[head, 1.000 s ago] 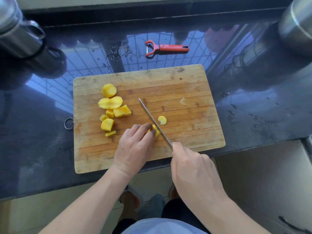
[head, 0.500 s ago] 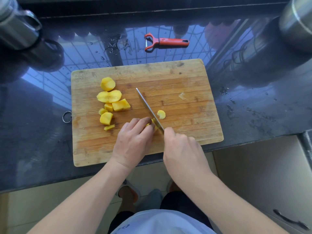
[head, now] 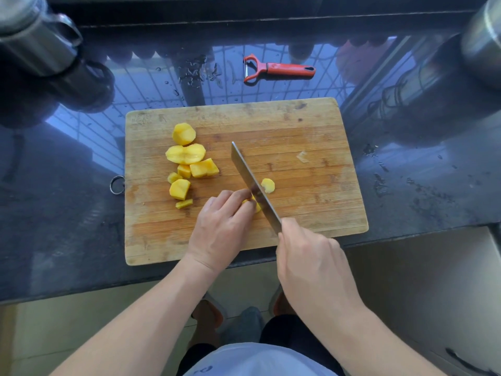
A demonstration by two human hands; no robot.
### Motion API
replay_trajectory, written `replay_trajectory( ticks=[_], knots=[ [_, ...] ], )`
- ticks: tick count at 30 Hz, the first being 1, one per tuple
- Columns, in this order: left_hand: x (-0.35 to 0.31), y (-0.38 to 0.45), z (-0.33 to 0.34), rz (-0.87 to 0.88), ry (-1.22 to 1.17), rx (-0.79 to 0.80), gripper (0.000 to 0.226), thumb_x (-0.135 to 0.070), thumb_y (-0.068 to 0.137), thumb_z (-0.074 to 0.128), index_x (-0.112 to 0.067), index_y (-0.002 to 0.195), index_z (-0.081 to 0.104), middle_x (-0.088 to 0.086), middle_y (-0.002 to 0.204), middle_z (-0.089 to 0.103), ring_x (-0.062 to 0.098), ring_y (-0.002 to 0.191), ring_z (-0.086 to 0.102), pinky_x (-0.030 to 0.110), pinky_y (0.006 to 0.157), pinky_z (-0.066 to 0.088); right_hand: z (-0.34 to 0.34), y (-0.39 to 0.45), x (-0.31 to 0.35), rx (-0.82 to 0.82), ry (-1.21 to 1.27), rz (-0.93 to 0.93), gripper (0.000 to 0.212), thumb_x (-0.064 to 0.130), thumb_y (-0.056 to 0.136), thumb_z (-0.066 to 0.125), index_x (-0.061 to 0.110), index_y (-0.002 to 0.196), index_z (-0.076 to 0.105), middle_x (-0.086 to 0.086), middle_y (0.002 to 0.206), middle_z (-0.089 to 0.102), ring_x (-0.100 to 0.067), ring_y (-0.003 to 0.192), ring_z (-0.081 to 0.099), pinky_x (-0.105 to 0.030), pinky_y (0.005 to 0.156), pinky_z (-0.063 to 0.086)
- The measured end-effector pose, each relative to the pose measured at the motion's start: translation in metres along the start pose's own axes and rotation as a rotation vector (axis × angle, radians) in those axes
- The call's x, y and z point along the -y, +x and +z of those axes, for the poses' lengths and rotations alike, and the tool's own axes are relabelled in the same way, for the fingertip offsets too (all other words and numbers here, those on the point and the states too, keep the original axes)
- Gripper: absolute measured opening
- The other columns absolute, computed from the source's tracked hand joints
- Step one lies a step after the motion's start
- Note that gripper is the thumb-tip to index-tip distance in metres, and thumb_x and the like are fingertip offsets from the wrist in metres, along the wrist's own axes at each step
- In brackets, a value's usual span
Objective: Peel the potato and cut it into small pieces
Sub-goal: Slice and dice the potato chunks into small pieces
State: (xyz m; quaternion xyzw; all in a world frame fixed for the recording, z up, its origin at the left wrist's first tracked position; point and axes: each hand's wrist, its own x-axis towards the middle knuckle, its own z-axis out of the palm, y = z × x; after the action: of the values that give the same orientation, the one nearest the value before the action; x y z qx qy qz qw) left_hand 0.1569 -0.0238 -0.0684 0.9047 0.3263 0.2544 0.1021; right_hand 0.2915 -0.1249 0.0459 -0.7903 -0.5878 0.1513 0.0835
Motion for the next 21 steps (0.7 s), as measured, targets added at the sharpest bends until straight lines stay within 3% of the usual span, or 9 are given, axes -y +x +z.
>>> replay_trajectory(
  ticks=[2, 6, 13, 15, 18, 21],
  knots=[
    [0.000, 0.000, -0.001, 0.004, 0.002, 0.004, 0.005, -0.004, 0.098, 0.064, -0.006, 0.094, 0.066, 0.013, 0.114, 0.071, 0.033, 0.089, 0.063, 0.043, 0.066, 0.049, 0.001, -0.002, 0.002, -0.004, -0.040, 0.000, 0.023, 0.004, 0.088, 0.066, 0.019, 0.083, 0.049, 0.002, 0.059, 0.058, -0.029, 0.045, 0.058, -0.035, 0.037, 0.040],
    [0.000, 0.000, 0.000, -0.002, 0.013, 0.006, 0.011, -0.006, 0.100, 0.060, -0.005, 0.094, 0.069, 0.012, 0.113, 0.071, 0.032, 0.089, 0.062, 0.043, 0.066, 0.049, -0.004, -0.003, 0.009, -0.002, -0.121, 0.022, 0.028, 0.002, 0.075, 0.075, 0.017, 0.078, 0.052, 0.002, 0.054, 0.056, -0.027, 0.037, 0.052, -0.028, 0.039, 0.021],
    [0.000, 0.000, -0.001, -0.006, 0.004, 0.011, 0.010, -0.006, 0.100, 0.062, -0.005, 0.094, 0.069, 0.013, 0.114, 0.071, 0.033, 0.090, 0.064, 0.043, 0.066, 0.049, 0.000, -0.003, 0.016, 0.064, -0.183, 0.057, 0.038, -0.003, 0.062, 0.078, 0.018, 0.074, 0.049, 0.000, 0.050, 0.056, -0.025, 0.036, 0.055, -0.026, 0.040, 0.019],
    [-0.001, 0.001, -0.002, -0.010, 0.001, 0.001, 0.011, -0.006, 0.100, 0.062, -0.006, 0.091, 0.068, 0.013, 0.113, 0.071, 0.033, 0.090, 0.063, 0.042, 0.066, 0.049, 0.007, 0.010, 0.016, 0.048, -0.182, 0.039, 0.033, 0.000, 0.070, 0.076, 0.019, 0.078, 0.050, -0.001, 0.056, 0.060, -0.026, 0.042, 0.060, -0.026, 0.042, 0.023],
    [-0.003, 0.003, -0.003, -0.024, -0.009, -0.015, 0.018, -0.009, 0.103, 0.056, -0.006, 0.088, 0.066, 0.013, 0.110, 0.071, 0.032, 0.086, 0.062, 0.043, 0.065, 0.048, 0.011, 0.033, 0.010, 0.063, -0.094, -0.008, 0.010, 0.010, 0.099, 0.050, 0.019, 0.095, 0.048, -0.003, 0.076, 0.068, -0.030, 0.065, 0.068, -0.032, 0.049, 0.034],
    [-0.002, 0.002, -0.003, -0.034, -0.011, -0.007, 0.017, -0.011, 0.103, 0.058, -0.005, 0.091, 0.067, 0.012, 0.111, 0.070, 0.031, 0.087, 0.061, 0.044, 0.066, 0.049, 0.006, 0.049, -0.006, 0.030, -0.052, -0.004, 0.009, 0.016, 0.105, 0.043, 0.021, 0.098, 0.046, -0.003, 0.078, 0.067, -0.033, 0.068, 0.065, -0.034, 0.051, 0.034]
  ],
)
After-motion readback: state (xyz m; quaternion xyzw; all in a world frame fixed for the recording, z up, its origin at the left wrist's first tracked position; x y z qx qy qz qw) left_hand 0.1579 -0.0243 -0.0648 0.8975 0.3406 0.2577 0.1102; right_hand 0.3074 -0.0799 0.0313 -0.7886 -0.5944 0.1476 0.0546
